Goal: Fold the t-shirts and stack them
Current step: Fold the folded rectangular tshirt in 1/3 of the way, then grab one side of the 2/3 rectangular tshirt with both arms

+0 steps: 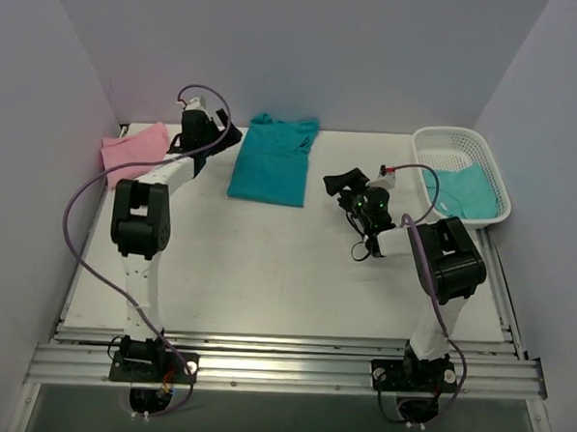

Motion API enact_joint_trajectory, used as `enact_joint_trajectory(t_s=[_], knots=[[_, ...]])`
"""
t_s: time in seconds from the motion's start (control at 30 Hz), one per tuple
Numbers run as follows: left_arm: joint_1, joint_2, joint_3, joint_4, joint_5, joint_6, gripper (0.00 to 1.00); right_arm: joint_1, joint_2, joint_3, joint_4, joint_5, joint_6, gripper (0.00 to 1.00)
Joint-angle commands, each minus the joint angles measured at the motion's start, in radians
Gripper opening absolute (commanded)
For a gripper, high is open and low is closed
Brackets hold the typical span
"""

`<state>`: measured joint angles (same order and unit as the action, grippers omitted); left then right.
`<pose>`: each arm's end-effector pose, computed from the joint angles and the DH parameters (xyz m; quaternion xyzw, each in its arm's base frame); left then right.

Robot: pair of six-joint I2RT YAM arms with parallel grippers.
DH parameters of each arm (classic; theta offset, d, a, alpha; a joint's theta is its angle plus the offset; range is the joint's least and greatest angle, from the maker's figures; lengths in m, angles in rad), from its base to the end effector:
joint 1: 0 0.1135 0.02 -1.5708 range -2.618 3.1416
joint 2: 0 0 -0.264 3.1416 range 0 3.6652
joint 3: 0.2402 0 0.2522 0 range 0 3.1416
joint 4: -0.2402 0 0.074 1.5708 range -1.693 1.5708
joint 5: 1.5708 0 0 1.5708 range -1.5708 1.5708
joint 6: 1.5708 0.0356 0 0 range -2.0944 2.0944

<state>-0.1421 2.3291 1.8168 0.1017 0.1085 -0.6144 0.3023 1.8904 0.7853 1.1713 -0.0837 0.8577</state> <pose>0.5387 -0.0810 0.1937 -0.1665 0.8190 -0.2443 0.4919 0.3579 0.1147 0.1794 0.1578 0.6649 0.4237 0.5945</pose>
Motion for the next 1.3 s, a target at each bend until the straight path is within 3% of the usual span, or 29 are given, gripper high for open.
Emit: enact_joint_trajectory(t_s=[0.0, 0.07, 0.13, 0.27, 0.5, 1.17, 1.27], knots=[[-0.002, -0.265, -0.143, 0.141, -0.099, 0.015, 0.97, 0.017, -0.045, -0.023, 0.051, -0.039, -0.002, 0.78], [0.001, -0.324, -0.308, 0.170, -0.131, -0.014, 0.97, 0.038, -0.060, -0.043, 0.041, -0.030, 0.004, 0.84], [0.001, -0.411, -0.515, 0.240, -0.130, -0.047, 0.97, 0.057, -0.073, -0.064, 0.034, -0.019, 0.007, 0.85], [-0.013, -0.504, -0.751, 0.357, -0.127, -0.108, 0.97, 0.099, -0.079, -0.087, -0.002, 0.002, 0.021, 0.84], [-0.063, -0.547, -0.948, 0.434, -0.147, -0.220, 0.98, 0.181, -0.045, -0.069, -0.041, 0.042, 0.032, 0.82], [-0.073, -0.407, -0.909, 0.529, -0.135, -0.283, 1.00, 0.219, 0.171, 0.137, -0.048, 0.061, 0.047, 0.79], [-0.073, -0.375, -0.893, 0.543, -0.127, -0.289, 0.92, 0.219, 0.193, 0.163, -0.055, 0.058, 0.043, 0.78]])
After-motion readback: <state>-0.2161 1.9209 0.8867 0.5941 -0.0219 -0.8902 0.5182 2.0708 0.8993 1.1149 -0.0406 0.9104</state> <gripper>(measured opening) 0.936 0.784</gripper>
